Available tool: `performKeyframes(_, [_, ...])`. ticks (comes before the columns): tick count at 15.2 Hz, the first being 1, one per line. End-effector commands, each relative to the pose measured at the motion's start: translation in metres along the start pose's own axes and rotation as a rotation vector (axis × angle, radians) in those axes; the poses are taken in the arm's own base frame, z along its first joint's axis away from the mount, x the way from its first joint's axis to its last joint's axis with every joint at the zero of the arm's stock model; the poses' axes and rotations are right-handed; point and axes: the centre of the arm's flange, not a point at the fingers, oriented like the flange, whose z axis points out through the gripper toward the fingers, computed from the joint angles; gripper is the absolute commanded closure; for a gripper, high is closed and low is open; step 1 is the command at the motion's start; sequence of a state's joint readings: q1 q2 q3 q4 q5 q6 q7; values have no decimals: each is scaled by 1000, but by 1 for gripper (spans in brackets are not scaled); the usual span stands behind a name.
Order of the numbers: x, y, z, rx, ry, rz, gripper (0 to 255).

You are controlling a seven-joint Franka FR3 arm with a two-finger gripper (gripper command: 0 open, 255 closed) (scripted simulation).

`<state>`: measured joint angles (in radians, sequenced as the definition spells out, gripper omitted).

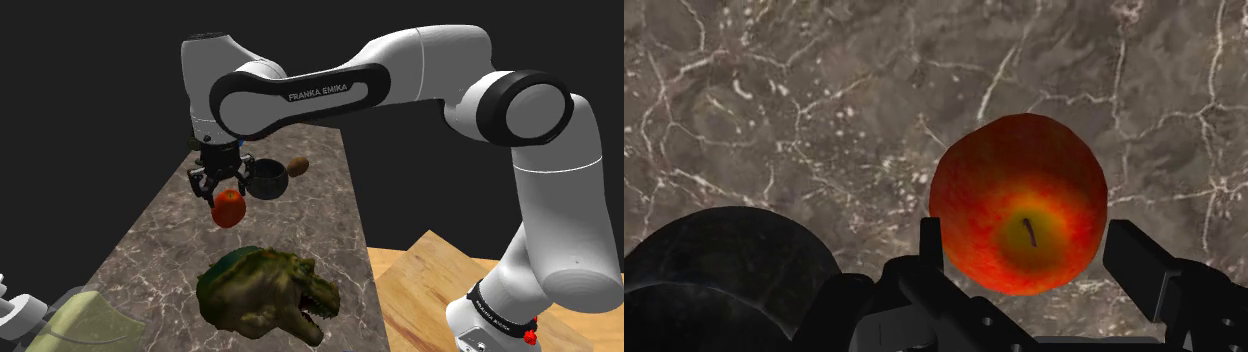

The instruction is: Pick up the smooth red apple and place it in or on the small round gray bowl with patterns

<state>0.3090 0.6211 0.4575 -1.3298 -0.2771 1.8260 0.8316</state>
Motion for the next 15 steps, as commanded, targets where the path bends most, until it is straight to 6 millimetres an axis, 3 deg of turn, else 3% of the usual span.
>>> performKeyframes(1, [0, 0, -11, 0, 0, 0, 255])
performKeyframes(15, [-3, 4, -84, 0, 0, 0, 255])
